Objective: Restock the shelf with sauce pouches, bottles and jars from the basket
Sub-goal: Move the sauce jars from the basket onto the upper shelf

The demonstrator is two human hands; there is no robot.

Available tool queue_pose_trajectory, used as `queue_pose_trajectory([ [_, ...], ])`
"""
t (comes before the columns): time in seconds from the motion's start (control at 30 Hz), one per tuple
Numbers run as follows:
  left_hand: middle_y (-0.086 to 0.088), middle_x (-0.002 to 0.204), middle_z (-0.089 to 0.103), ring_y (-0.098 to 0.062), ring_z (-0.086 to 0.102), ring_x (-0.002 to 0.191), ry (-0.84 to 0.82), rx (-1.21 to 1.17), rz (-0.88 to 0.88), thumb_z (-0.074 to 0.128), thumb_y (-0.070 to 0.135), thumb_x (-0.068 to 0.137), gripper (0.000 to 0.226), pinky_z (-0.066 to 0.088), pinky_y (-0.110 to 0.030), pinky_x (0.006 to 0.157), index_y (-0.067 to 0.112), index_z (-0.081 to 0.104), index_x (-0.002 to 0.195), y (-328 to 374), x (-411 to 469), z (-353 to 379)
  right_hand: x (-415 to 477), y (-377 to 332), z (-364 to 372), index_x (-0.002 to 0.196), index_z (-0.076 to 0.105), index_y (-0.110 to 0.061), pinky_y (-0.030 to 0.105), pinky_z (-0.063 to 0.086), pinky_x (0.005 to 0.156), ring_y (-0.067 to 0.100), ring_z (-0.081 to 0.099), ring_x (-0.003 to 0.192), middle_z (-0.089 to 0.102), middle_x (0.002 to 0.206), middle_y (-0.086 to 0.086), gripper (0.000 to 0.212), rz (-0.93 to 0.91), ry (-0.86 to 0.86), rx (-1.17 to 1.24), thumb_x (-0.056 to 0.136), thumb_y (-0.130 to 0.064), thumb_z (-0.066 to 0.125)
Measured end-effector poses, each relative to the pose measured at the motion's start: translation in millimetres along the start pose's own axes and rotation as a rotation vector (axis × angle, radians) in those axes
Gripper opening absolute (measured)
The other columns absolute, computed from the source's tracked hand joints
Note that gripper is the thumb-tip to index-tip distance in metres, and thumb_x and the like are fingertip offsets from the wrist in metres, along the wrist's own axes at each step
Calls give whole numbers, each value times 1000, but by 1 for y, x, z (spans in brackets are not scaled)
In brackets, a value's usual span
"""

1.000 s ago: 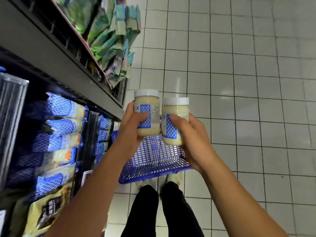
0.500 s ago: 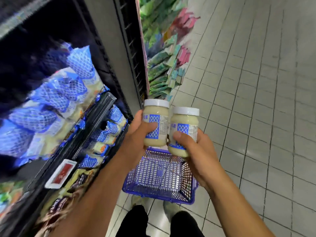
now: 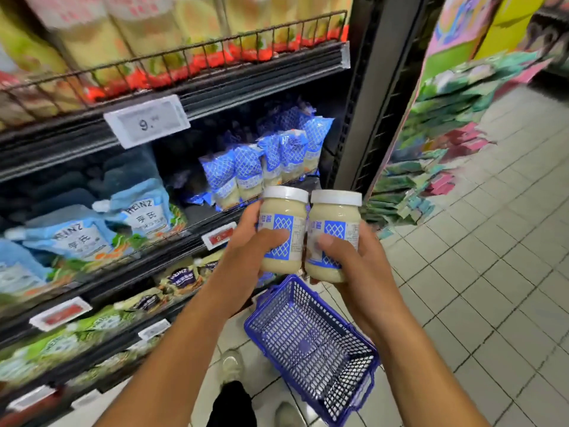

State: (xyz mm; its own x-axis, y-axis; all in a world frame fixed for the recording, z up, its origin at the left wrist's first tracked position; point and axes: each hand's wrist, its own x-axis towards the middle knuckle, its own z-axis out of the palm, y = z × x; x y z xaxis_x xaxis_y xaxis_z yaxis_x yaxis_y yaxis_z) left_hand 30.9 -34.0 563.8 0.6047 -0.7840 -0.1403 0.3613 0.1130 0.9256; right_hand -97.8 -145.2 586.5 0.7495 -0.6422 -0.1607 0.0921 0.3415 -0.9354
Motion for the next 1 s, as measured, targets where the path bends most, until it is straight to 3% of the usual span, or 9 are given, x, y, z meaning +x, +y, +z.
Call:
queue_pose_trajectory([
  [0.1, -2, 104, 75, -17, 72, 85, 121, 7, 65, 69, 29, 66, 51, 56, -29, 62, 32, 62, 117, 16, -38, -16, -12, 0, 28, 102, 65, -16, 31, 53, 54, 24, 67, 73, 73, 90, 11, 46, 7, -120, -8, 61, -34, 78],
  [0.27, -2, 102, 75, -16, 71, 85, 353, 25, 173, 69, 31, 63, 62, 55, -27, 61, 28, 58, 124, 42, -107, -50, -35, 7, 84, 105, 70, -21, 39, 57, 71, 24, 71, 87, 76, 102, 12, 45, 52, -351, -56, 63, -34, 78],
  [0.4, -1, 102, 75, -17, 72, 85, 556, 51, 210, 69, 36, 58, 72, 54, -26, 60, 31, 55, 129, 54, -164, -83, -56, 18, 132, 106, 71, -22, 34, 55, 67, 17, 70, 83, 76, 97, 5, 43, 69, -517, -131, 66, -37, 74],
  [0.63, -1, 105, 75, -19, 73, 90, 836, 76, 291, 69, 37, 60, 71, 56, -30, 66, 28, 54, 129, 64, -276, -137, -117, 53, 226, 95, 73, -25, 31, 54, 62, 17, 68, 74, 76, 88, 3, 34, 138, -757, -191, 64, -38, 71],
  [0.73, -4, 106, 75, -22, 73, 92, 921, 75, 324, 71, 33, 63, 70, 57, -32, 67, 23, 53, 130, 70, -332, -159, -155, 70, 267, 103, 72, -18, 26, 53, 57, 16, 70, 73, 76, 91, 5, 43, 185, -864, -154, 64, -37, 71],
  [0.87, -3, 105, 74, -20, 72, 91, 1046, 81, 365, 67, 20, 73, 58, 57, -31, 66, 22, 53, 129, 78, -407, -183, -209, 90, 320, 100, 74, -22, 31, 54, 51, 24, 71, 70, 76, 93, 13, 37, 274, -1019, -101, 66, -38, 73],
  [1.0, -16, 118, 67, -26, 70, 98, 1161, 98, 424, 70, 22, 74, 63, 57, -34, 70, 20, 50, 133, 88, -477, -204, -259, 108, 370, 98, 75, -26, 41, 57, 62, 30, 73, 76, 76, 96, 15, 35, 342, -1127, -99, 65, -36, 70],
])
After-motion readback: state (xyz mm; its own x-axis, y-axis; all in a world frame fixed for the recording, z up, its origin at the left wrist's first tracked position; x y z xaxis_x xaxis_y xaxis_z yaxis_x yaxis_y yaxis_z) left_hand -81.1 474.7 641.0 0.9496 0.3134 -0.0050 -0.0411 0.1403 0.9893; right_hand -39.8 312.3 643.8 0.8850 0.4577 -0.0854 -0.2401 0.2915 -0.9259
